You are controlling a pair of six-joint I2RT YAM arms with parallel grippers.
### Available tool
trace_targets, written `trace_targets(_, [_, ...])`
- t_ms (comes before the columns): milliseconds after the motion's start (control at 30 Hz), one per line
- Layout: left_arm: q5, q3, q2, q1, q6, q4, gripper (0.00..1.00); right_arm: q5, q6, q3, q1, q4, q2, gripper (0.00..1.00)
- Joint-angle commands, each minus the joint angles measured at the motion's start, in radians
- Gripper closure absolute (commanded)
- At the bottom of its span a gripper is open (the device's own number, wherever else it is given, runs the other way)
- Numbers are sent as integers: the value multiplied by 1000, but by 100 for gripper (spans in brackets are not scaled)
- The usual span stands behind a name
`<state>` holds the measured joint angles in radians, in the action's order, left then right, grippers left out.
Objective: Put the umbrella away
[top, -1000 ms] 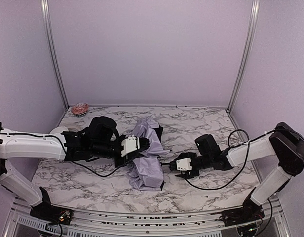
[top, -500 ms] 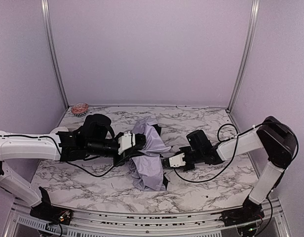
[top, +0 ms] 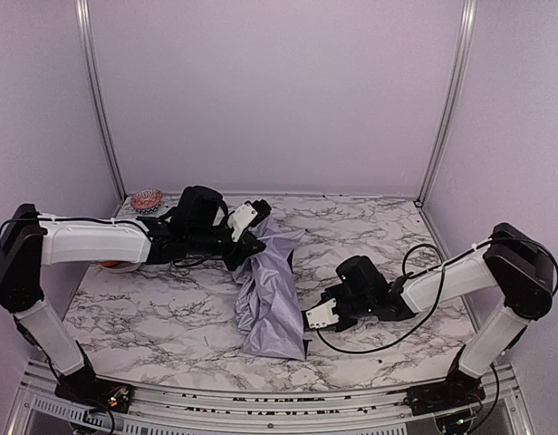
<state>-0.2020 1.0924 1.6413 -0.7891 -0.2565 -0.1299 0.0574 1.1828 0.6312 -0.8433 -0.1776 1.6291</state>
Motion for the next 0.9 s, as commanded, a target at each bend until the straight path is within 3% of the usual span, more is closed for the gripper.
trace_targets(0, [179,27,147,49,29,-5,100,61,13,-26,-65,119,-34,88])
trace_targets(267, [58,15,304,51,17,-66,100,47,-35,-69,-70,0,-143,52])
trace_targets(467, [33,6,342,57,3,-68,100,40,-71,-116,-67,-35,-273,47])
trace_targets(600, [-21,3,329,60,3,-78,100,139,-125,-113,-42,-42,-372,47])
trace_targets(767, [-102,-7,237,58,-17,-85,100,315,-407,-76,89,-190,-450,44])
trace_targets(867, [-141,-21,148,47,-45,-83,100,292,-616,-27,143,-299,-429,29])
